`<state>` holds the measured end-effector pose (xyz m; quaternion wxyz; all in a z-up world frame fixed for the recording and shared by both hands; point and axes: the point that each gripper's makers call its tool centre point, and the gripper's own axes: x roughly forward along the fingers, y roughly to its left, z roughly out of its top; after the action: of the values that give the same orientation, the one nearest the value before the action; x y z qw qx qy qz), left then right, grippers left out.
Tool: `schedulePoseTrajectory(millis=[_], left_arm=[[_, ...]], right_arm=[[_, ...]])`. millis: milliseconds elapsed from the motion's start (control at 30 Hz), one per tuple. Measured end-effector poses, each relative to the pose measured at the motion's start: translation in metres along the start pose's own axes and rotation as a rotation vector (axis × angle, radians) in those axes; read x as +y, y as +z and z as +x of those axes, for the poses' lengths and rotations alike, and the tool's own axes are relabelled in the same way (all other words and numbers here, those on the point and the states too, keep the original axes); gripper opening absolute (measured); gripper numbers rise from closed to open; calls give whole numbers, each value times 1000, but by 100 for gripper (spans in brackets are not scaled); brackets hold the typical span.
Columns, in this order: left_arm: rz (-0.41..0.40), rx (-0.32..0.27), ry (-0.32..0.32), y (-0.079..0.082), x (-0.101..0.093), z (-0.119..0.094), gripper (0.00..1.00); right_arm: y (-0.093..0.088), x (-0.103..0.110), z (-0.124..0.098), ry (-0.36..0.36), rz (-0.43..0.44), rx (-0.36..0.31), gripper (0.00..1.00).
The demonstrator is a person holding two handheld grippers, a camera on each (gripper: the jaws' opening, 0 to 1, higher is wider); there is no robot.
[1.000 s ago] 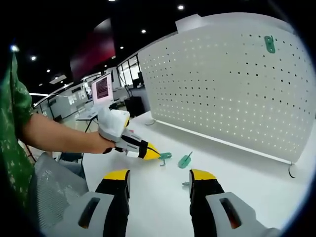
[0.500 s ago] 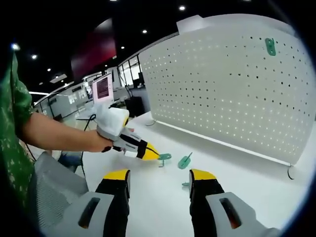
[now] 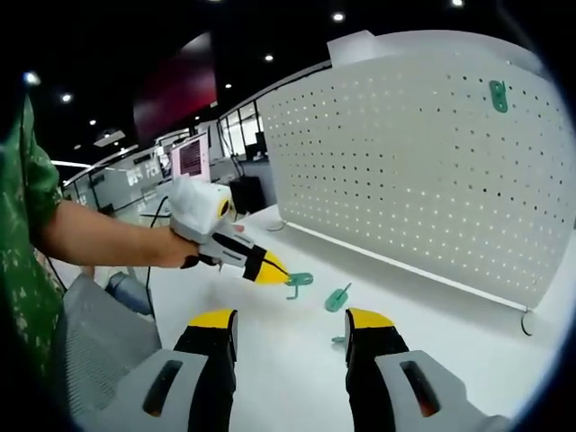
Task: Insert the hook assembly into the mounting plate slot until the hook locks in place.
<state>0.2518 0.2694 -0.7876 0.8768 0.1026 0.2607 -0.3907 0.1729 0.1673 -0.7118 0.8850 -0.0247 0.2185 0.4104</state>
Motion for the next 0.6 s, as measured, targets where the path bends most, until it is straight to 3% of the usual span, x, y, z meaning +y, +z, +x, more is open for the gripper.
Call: schedulePoseTrajectory(millis=[600], left_arm=[[20, -49, -33, 22, -18, -27, 1]], right_arm=[[8, 9, -3, 5, -47, -3, 48]])
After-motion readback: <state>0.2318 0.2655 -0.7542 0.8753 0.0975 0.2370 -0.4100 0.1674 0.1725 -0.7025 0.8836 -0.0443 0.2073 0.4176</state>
